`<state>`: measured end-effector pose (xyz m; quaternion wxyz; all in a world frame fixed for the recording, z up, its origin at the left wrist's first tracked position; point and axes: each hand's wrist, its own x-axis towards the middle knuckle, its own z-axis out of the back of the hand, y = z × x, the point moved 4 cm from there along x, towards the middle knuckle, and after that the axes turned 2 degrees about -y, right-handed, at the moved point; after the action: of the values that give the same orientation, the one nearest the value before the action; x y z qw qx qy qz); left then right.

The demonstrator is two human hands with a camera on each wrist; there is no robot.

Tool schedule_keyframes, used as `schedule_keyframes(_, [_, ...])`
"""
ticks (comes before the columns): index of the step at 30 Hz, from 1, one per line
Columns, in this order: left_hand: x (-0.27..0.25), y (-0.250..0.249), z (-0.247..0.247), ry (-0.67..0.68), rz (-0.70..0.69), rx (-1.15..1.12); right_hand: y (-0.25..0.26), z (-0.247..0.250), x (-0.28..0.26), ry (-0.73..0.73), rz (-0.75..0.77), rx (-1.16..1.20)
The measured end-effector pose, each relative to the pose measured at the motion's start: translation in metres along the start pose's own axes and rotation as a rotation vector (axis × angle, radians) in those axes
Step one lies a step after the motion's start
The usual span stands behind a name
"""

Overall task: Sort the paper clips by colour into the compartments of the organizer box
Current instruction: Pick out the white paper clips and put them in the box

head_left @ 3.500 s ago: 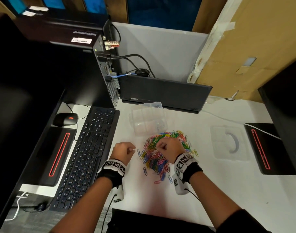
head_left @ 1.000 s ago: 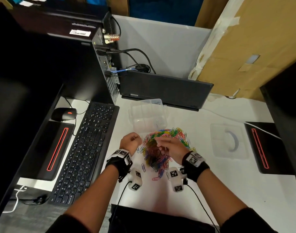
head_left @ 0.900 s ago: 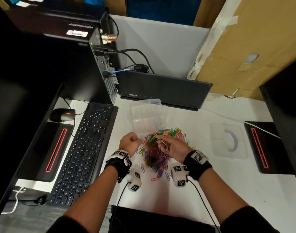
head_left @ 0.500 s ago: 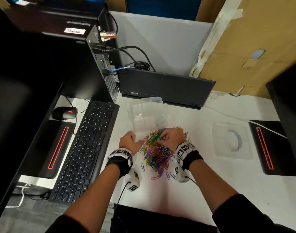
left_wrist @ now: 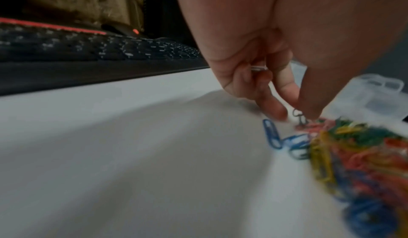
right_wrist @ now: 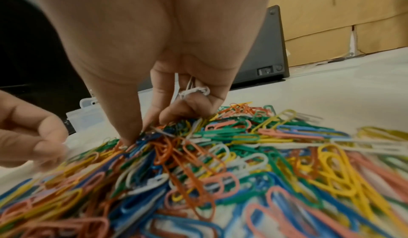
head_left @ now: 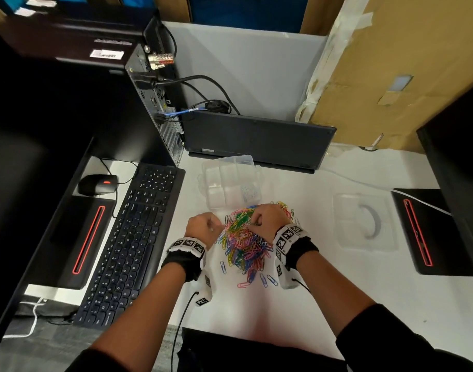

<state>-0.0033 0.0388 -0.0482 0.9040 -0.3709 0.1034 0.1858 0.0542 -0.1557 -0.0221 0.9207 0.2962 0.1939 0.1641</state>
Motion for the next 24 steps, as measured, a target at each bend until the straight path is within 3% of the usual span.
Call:
schedule_keyframes(4, [-0.005, -0.006, -0.001, 0.037, -0.028, -0.144, -0.004, 0.001, -0.002, -0.003, 0.024, -0.007])
schedule_keyframes(10, [-0.006, -0.033, -0.016, 0.163, -0.01, -0.186, -0.002, -0.002, -0.005, 0.026, 0.009, -0.005])
schedule_keyframes(16, [-0.003, -0.05, -0.025, 0.045, -0.018, -0.139, -0.027, 0.005, -0.02, -0.096, -0.062, 0.224])
schedule_keyframes(24, [-0.003, -0.048, -0.036, -0.068, -0.104, 0.07, -0.046, 0.007, -0.032, -0.024, -0.211, 0.403])
